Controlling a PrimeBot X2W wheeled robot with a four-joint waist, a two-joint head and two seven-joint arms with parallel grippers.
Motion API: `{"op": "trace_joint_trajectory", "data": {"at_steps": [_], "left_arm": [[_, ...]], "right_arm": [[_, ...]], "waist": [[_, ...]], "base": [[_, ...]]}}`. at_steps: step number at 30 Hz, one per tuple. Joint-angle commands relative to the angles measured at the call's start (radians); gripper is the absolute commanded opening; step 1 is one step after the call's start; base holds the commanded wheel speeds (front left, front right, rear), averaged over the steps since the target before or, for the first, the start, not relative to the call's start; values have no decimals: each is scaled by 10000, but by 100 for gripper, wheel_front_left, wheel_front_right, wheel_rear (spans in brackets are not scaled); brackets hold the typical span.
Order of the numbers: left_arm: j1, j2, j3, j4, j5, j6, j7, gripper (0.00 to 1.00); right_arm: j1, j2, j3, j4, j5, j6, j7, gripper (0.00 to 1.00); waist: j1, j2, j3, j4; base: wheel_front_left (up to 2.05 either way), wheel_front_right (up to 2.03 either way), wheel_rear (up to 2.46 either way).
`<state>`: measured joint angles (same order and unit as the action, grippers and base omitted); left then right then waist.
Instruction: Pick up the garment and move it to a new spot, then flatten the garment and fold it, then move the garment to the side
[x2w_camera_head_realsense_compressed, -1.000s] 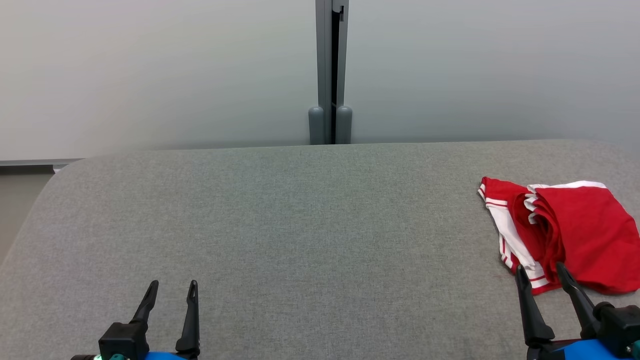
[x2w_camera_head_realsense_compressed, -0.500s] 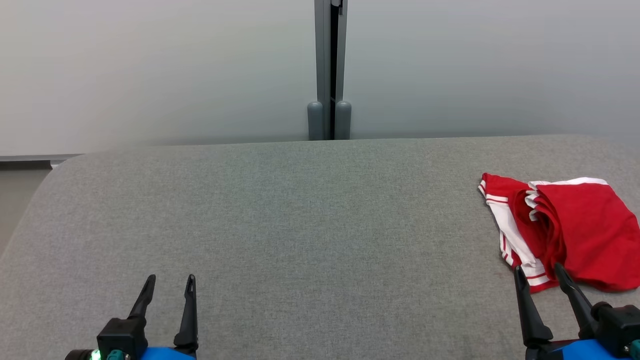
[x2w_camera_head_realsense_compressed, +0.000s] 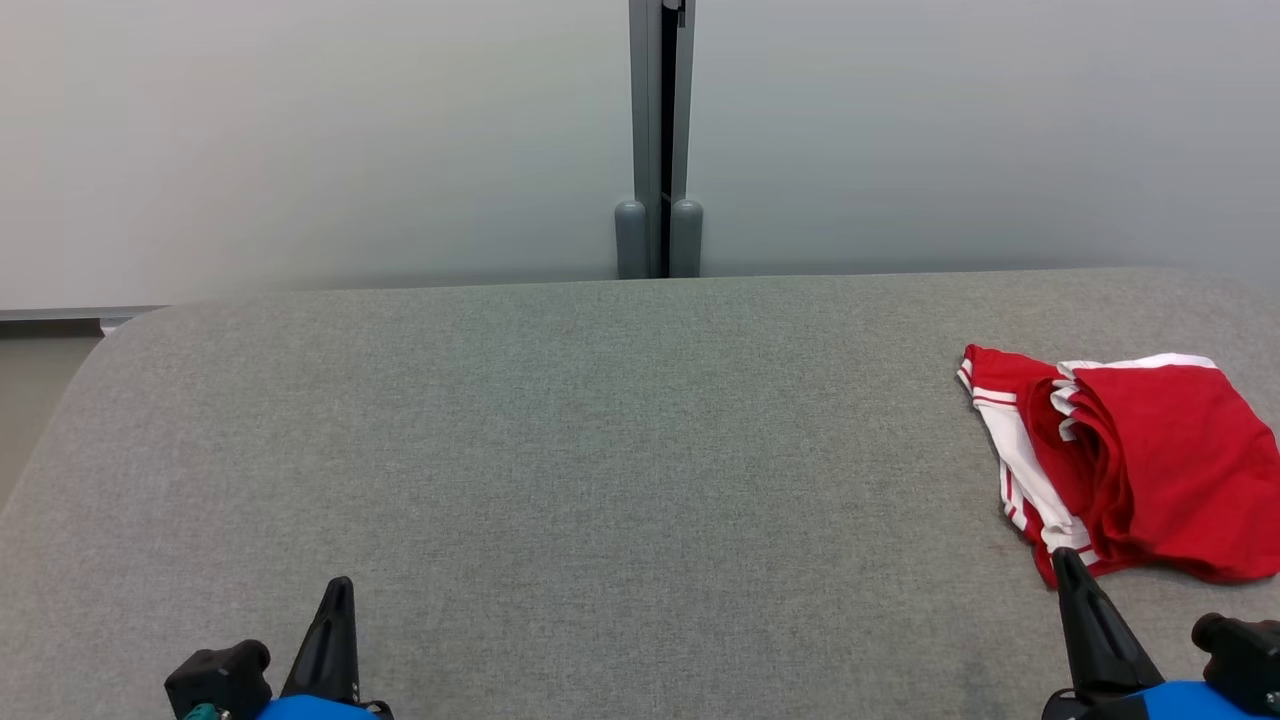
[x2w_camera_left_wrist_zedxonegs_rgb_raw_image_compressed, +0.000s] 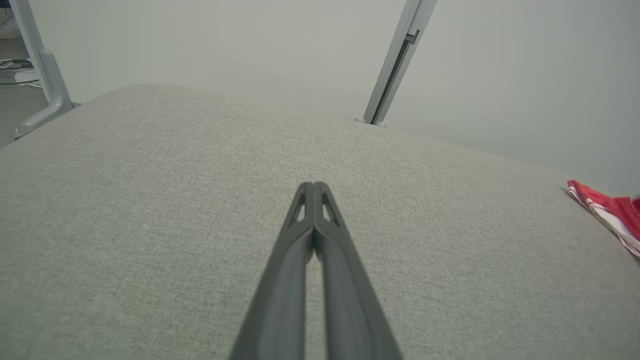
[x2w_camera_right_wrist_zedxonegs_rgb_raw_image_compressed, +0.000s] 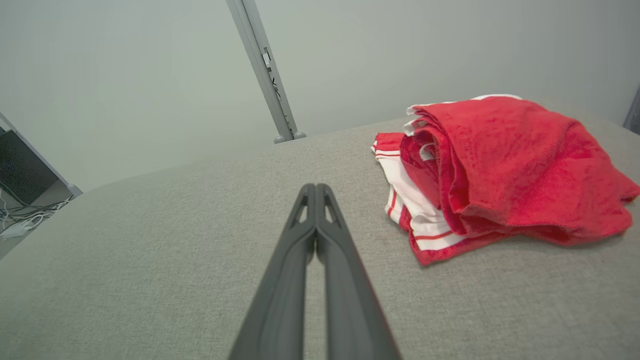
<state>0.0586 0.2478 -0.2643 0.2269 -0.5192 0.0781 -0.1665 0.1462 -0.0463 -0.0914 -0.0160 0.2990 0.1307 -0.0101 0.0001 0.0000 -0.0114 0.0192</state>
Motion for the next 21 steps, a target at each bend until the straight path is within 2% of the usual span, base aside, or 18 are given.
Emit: {"op": "trace_joint_trajectory", "data": {"at_steps": [1, 21], "left_arm": [[-357, -6, 242, -112, -471, -102, 105, 0], [-746, -502, 1170, -35, -3285, -641, 799, 0]], "right_arm": [[-346, -78, 2, -26, 596, 0, 36, 0], [-957, -141, 23, 668, 4008, 0, 290, 0]], "waist": [[0, 0, 2, -6], [-1, 0, 27, -39]], "base": [[0, 0, 0], [0, 0, 0]]}}
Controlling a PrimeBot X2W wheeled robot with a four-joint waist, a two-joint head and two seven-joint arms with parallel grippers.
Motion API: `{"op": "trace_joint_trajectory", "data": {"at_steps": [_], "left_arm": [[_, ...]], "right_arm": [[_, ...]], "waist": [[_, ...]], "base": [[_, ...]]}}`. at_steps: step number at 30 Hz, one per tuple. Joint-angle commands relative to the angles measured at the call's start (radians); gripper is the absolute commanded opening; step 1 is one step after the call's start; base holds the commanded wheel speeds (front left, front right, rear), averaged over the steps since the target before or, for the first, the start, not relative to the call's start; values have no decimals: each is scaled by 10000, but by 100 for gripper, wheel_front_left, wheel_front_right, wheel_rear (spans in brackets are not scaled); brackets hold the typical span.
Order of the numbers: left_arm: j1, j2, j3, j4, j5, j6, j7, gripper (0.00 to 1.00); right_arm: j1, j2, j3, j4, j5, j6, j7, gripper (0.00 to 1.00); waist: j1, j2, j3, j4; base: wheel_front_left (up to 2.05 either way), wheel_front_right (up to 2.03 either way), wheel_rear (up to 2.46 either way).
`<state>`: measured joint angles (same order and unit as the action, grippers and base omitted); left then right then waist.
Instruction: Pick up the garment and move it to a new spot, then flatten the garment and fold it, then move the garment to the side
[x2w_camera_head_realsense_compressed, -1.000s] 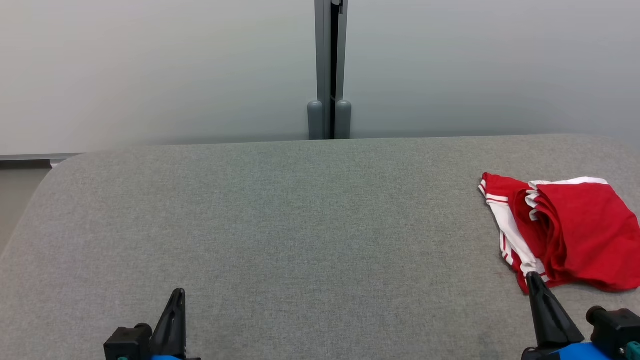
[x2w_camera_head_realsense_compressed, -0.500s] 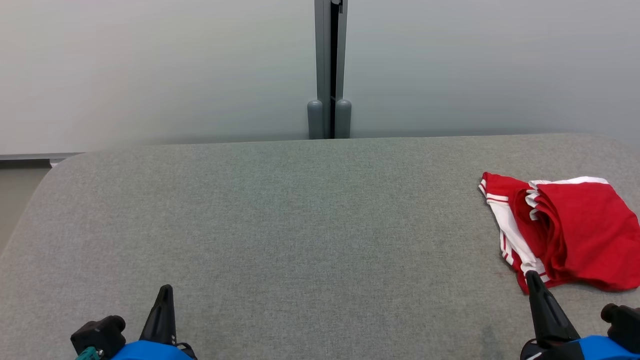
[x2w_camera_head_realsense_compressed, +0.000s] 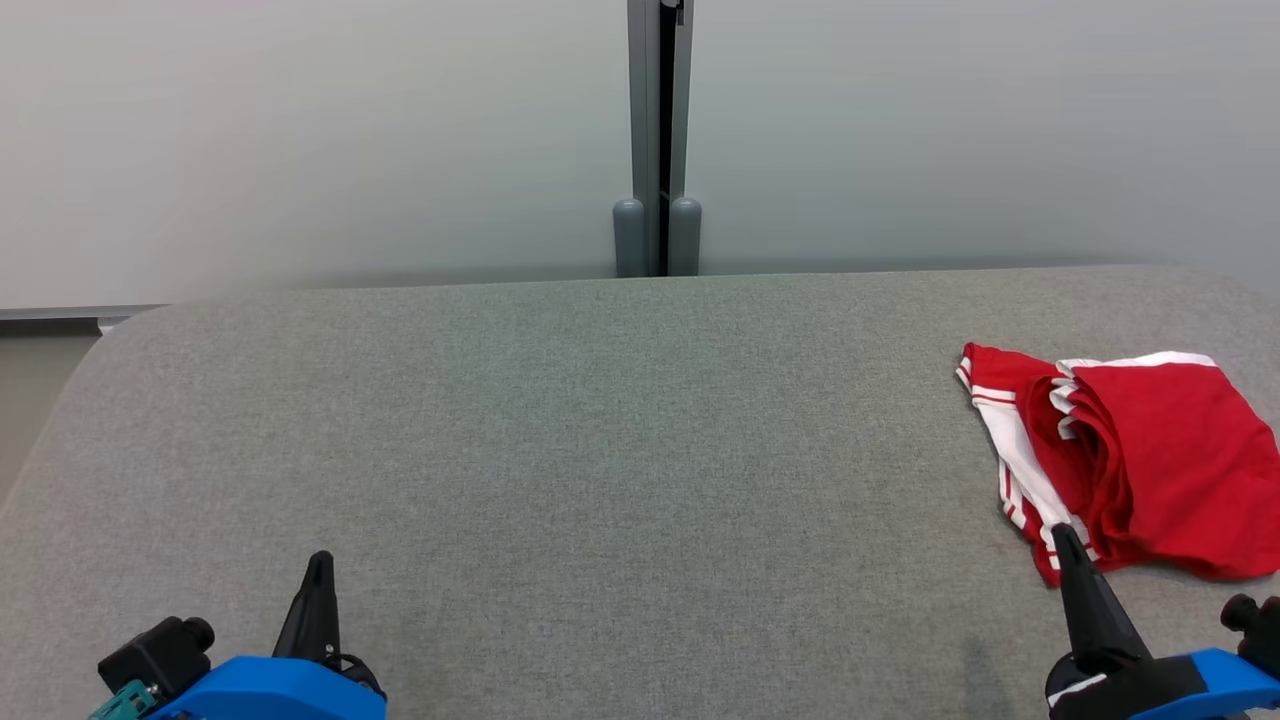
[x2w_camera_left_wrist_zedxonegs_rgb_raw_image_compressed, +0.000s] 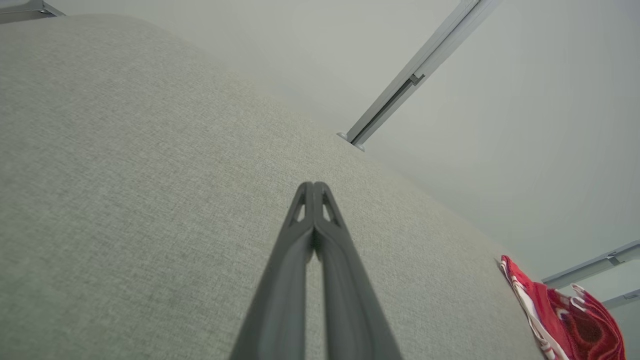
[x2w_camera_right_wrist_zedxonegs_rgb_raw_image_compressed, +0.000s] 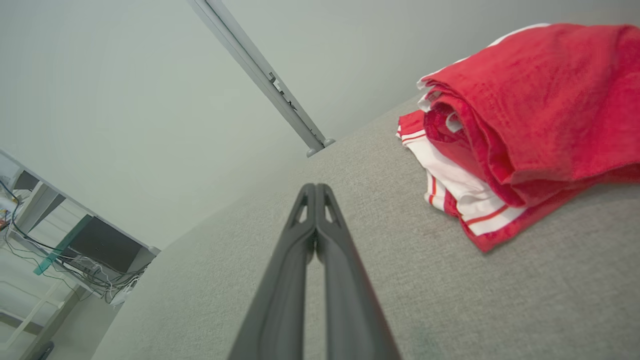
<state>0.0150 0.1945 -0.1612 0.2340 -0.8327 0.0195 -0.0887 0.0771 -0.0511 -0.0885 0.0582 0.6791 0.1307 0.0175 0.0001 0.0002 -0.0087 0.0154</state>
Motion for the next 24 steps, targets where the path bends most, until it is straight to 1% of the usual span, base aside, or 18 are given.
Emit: {"op": "trace_joint_trajectory", "data": {"at_steps": [1, 24], "left_arm": [[-328, 9, 179, -104, -273, -73, 55, 0], [-658, -459, 1032, -42, -2798, -567, 697, 0]], "right_arm": [[-293, -95, -6, -45, 359, 0, 27, 0], [-845, -120, -28, 585, 3405, 0, 290, 0]], "waist": [[-1, -2, 1, -2], [-1, -2, 31, -40]], "base": [[0, 0, 0], [0, 0, 0]]}}
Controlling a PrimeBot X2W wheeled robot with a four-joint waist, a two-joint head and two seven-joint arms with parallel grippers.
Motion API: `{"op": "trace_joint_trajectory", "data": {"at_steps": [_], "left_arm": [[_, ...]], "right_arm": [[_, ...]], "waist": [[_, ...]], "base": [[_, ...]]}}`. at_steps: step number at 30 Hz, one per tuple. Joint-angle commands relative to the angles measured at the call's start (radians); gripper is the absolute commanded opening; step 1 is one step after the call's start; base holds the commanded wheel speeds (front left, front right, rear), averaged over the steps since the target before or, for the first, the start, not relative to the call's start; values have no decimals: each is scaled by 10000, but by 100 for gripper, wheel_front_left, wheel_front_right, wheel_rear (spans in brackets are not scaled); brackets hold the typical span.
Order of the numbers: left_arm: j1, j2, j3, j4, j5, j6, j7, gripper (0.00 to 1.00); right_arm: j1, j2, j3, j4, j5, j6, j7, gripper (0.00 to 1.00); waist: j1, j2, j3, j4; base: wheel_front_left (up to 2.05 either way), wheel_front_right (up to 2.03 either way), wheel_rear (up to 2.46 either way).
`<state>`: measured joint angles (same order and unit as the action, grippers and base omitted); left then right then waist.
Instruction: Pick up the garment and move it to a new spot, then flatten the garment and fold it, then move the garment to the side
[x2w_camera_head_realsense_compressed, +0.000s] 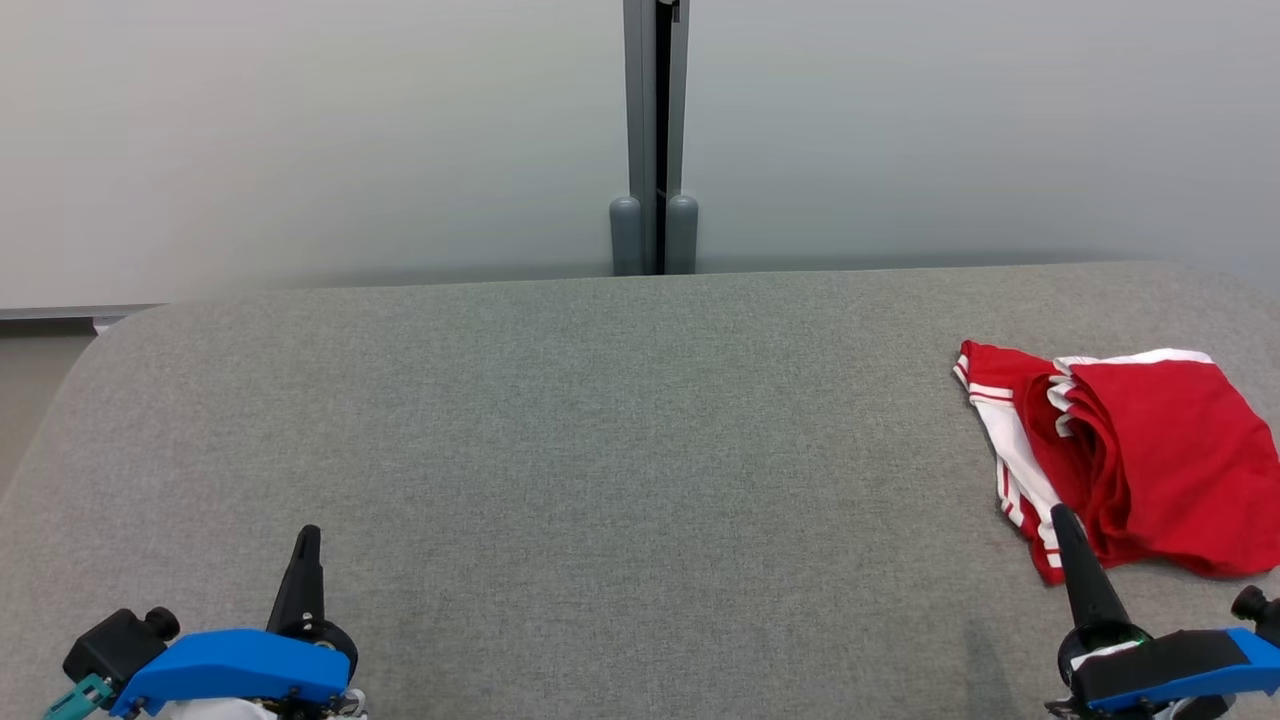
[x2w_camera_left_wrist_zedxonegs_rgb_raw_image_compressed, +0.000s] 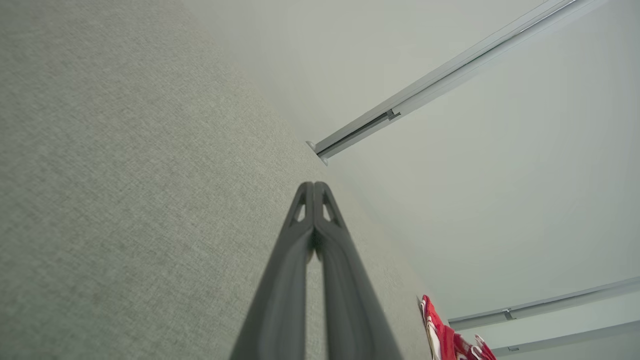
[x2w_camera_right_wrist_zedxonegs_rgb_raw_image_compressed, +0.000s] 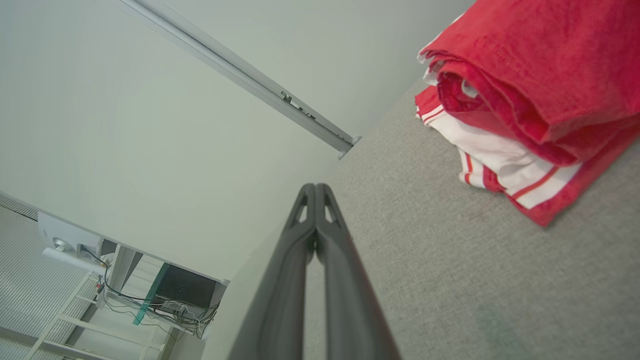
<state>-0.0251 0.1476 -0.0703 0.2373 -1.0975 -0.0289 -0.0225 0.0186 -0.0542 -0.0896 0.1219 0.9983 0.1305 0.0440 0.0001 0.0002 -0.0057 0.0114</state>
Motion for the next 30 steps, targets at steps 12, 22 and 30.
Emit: {"op": "trace_joint_trajectory", "data": {"at_steps": [12, 22, 30], "left_arm": [[-393, -179, 474, -47, -1167, -275, 304, 0], [-517, -342, 764, -21, -2008, -445, 524, 0], [-585, -464, 972, -2, -2631, -556, 684, 0]], "right_arm": [[-479, -92, -35, 209, 1438, 3, 137, 0], [-675, -90, -54, 419, 2445, 3, 233, 0], [-796, -87, -71, 582, 3186, 3, 324, 0]], "waist": [[0, -2, 14, -19], [-1, -2, 27, -35], [-1, -2, 37, -48]], "base": [[0, 0, 0], [0, 0, 0], [0, 0, 0]]}}
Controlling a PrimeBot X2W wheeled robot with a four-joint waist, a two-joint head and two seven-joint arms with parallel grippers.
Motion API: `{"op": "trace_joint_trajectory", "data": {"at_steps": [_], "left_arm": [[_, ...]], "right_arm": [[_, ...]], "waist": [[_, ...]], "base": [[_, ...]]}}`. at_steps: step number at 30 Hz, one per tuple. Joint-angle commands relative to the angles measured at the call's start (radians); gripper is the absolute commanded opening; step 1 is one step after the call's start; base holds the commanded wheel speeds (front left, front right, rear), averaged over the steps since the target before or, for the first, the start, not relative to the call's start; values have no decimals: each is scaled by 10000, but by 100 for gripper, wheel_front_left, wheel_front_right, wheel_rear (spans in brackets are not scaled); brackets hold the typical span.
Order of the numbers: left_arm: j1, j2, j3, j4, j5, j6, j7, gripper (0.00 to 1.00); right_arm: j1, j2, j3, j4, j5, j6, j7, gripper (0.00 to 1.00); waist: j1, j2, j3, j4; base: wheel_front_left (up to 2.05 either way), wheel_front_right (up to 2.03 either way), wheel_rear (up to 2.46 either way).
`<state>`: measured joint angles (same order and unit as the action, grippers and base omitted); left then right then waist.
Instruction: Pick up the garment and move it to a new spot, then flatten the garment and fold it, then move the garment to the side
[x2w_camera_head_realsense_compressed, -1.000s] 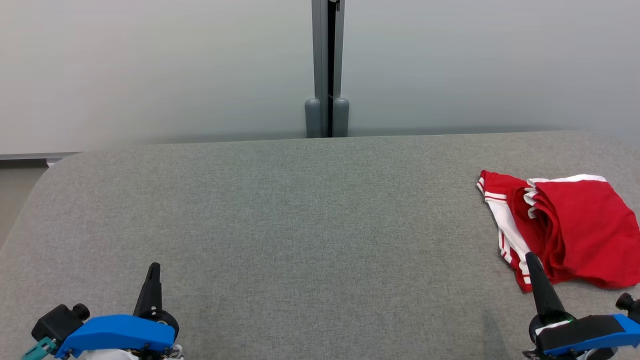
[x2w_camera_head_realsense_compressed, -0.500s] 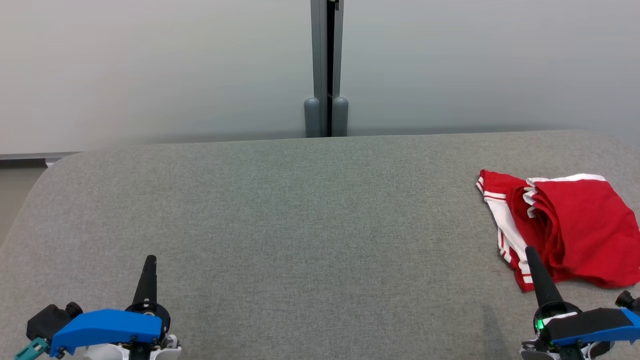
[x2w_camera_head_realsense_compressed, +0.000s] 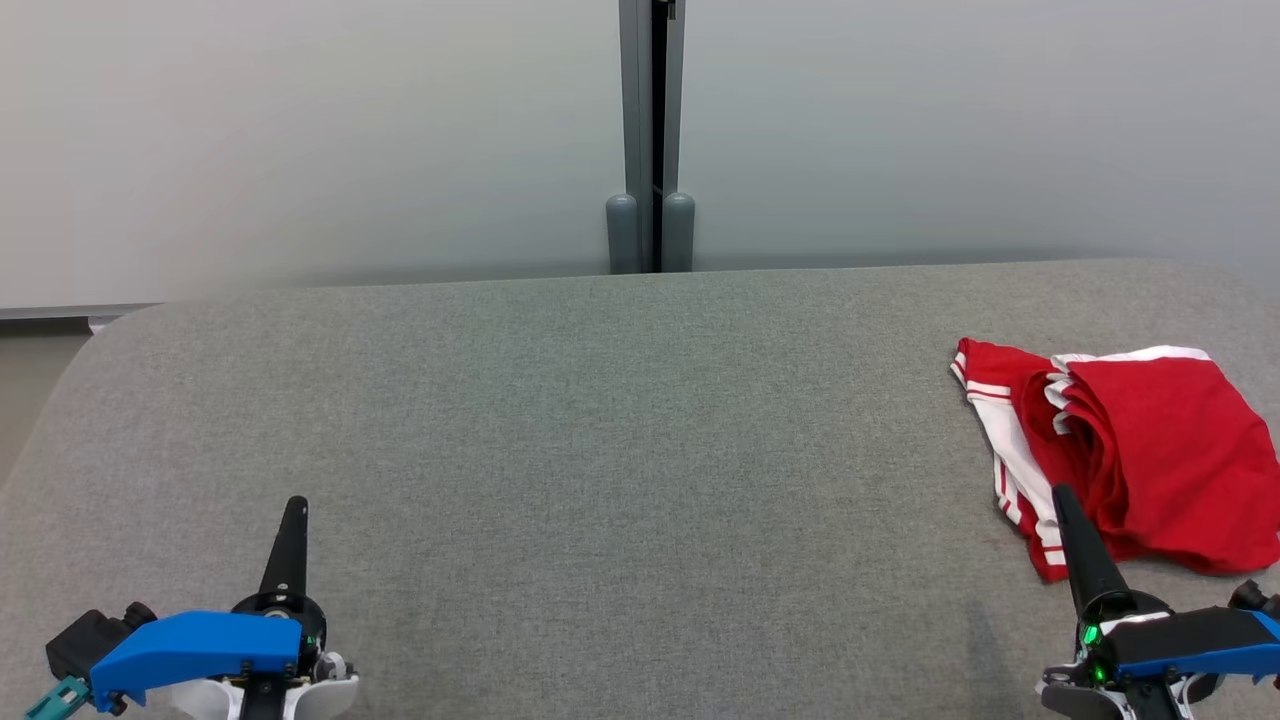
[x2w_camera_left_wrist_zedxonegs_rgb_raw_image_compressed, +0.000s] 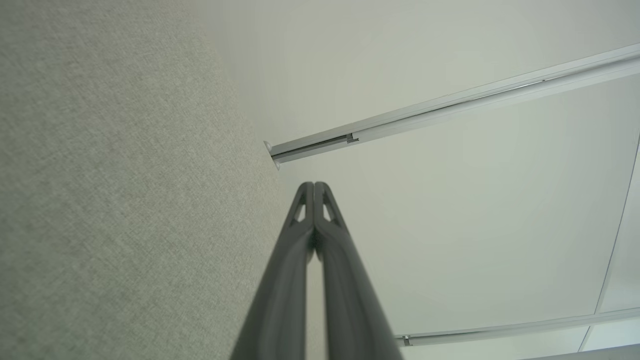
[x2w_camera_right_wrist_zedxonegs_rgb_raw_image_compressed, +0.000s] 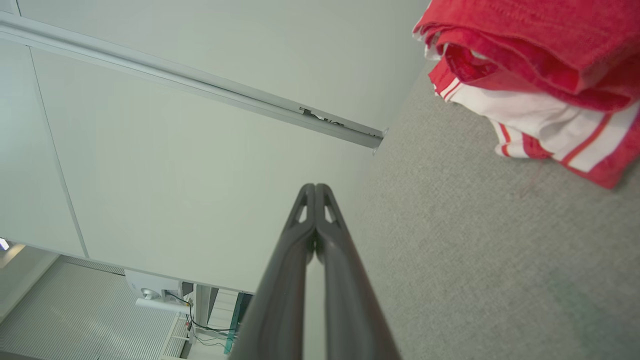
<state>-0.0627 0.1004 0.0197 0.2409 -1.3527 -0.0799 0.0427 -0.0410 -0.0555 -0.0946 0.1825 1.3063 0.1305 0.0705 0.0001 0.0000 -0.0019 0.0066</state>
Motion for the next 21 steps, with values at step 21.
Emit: {"op": "trace_joint_trajectory", "data": {"at_steps": [21], "left_arm": [[-394, -287, 598, 14, -1591, -351, 436, 0]], "right_arm": [[-522, -59, -66, 373, 1913, 4, 251, 0]], "waist": [[-1, 0, 27, -36]], "base": [[0, 0, 0]]}}
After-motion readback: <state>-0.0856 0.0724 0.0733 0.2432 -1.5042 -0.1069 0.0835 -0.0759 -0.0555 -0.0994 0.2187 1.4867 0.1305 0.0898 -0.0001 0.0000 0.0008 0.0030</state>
